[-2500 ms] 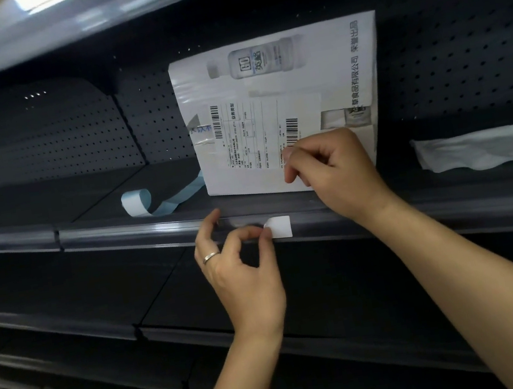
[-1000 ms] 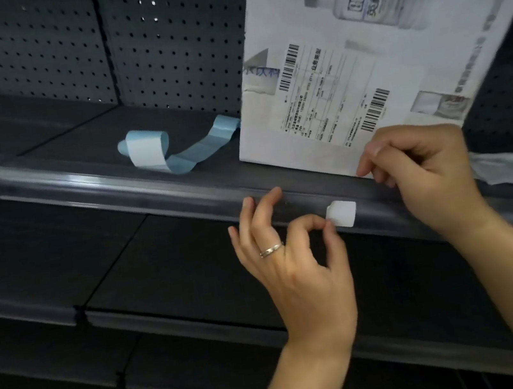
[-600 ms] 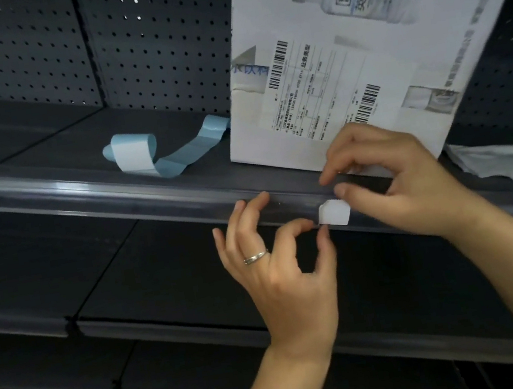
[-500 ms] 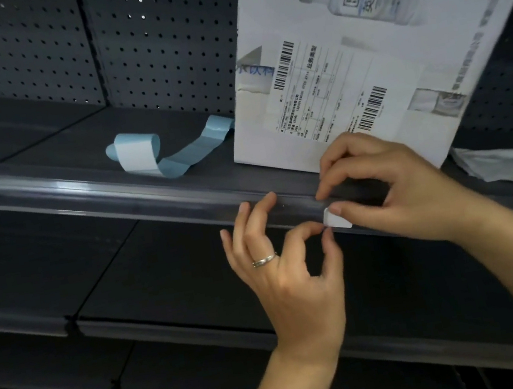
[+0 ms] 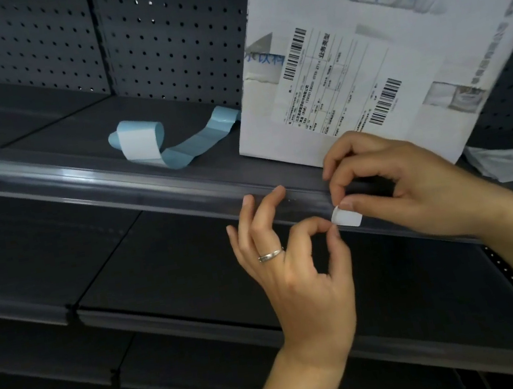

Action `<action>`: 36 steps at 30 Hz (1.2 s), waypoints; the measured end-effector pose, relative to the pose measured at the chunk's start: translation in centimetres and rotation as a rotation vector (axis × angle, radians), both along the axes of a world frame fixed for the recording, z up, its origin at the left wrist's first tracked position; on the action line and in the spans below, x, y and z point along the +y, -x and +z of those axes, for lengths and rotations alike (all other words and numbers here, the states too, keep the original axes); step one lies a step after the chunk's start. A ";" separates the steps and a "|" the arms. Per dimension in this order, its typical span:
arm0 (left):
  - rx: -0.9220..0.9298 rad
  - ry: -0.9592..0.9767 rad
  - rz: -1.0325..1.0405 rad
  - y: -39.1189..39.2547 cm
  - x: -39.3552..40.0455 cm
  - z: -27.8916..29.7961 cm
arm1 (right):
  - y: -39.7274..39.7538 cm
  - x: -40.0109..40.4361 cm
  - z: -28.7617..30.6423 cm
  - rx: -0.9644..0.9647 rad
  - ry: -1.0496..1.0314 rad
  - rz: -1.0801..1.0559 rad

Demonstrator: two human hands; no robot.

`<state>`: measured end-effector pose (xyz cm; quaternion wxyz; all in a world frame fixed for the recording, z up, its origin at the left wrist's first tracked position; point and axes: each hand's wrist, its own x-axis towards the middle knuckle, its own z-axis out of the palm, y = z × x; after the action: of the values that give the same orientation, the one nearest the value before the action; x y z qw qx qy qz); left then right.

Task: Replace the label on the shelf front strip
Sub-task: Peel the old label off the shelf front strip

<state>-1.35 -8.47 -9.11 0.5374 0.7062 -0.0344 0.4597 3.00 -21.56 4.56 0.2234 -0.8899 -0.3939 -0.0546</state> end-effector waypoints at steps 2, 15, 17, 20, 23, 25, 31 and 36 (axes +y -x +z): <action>-0.004 -0.016 0.002 0.2 -0.1 0.0 | -0.1 -0.1 0.1 0.013 0.014 0.008; 0.000 0.008 -0.002 1.2 -0.3 0.6 | -0.1 -0.5 0.5 0.072 -0.013 0.036; -0.005 0.045 -0.018 1.4 -0.4 0.7 | -0.1 -0.6 0.5 0.068 -0.011 0.044; -0.001 0.098 -0.047 1.9 -0.5 0.8 | -0.2 -0.6 0.5 0.063 -0.021 0.054; 0.028 0.070 -0.031 2.3 -0.4 0.7 | -0.2 -0.7 0.4 0.056 -0.050 0.073; 0.067 0.011 0.004 2.2 -0.1 0.7 | -0.2 -0.8 0.4 0.051 -0.059 0.074; 0.085 -0.070 0.093 1.4 -0.5 0.8 | -0.3 -1.0 0.6 0.072 -0.359 0.057; 0.072 -0.038 0.109 1.3 -0.5 0.6 | 0.4 -1.7 1.2 -0.003 -0.294 0.065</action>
<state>-2.69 -9.02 -8.56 0.4991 0.7332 0.0148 0.4617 2.62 -23.26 5.80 0.3524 -0.8343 -0.4105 -0.1059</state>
